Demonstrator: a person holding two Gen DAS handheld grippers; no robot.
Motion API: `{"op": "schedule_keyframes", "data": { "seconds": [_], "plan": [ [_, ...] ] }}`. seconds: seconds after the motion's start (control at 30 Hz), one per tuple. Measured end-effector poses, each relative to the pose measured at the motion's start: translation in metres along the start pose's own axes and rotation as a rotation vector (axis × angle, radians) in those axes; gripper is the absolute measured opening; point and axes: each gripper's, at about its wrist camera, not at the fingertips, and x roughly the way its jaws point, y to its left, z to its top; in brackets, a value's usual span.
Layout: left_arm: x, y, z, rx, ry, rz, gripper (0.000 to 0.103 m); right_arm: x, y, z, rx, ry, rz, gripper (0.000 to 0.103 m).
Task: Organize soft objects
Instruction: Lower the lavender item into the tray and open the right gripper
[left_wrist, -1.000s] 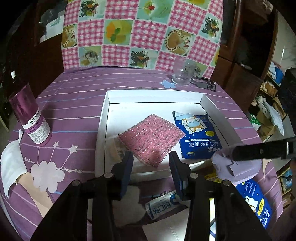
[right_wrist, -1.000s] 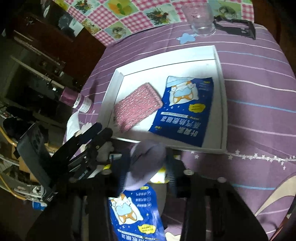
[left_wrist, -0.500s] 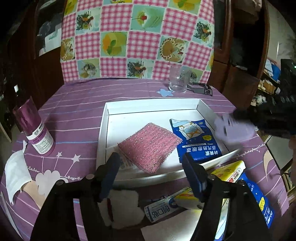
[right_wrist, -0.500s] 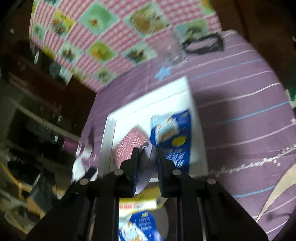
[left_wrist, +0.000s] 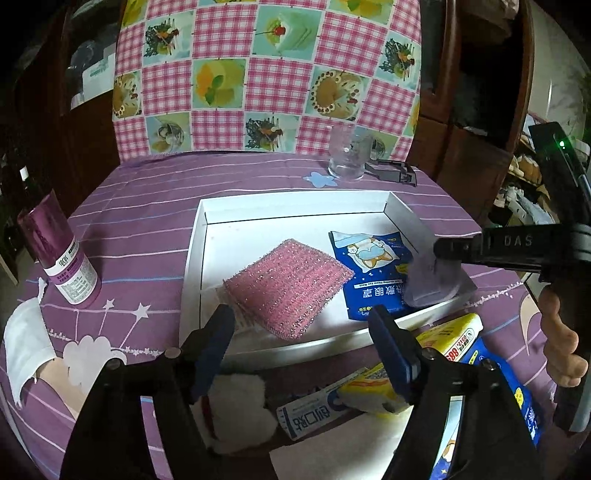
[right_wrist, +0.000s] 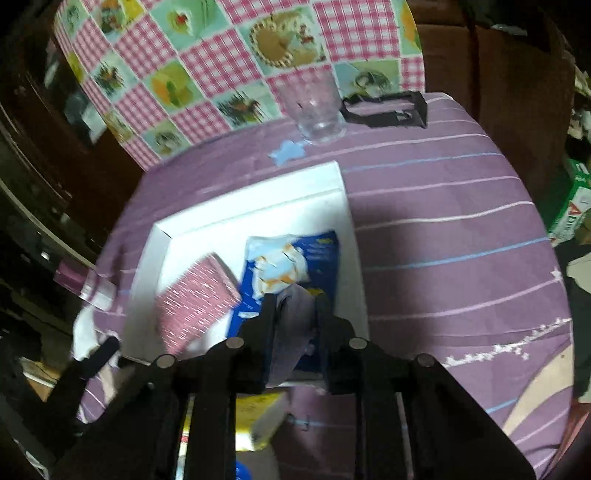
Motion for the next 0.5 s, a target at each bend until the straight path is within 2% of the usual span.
{"op": "schedule_keyframes", "data": {
  "seconds": [0.07, 0.23, 0.5],
  "plan": [
    [0.000, 0.002, 0.000, -0.005, 0.001, -0.003, 0.075, -0.003, 0.000, 0.001, -0.020, 0.013, -0.031, 0.025],
    [0.000, 0.001, 0.000, -0.002, 0.000, -0.004, 0.075, -0.022, 0.002, 0.002, -0.035, -0.020, -0.048, 0.044],
    [-0.008, -0.003, 0.002, 0.013, -0.027, 0.017, 0.075, -0.048, 0.014, 0.004, -0.046, -0.050, 0.025, 0.045]
  ]
}}
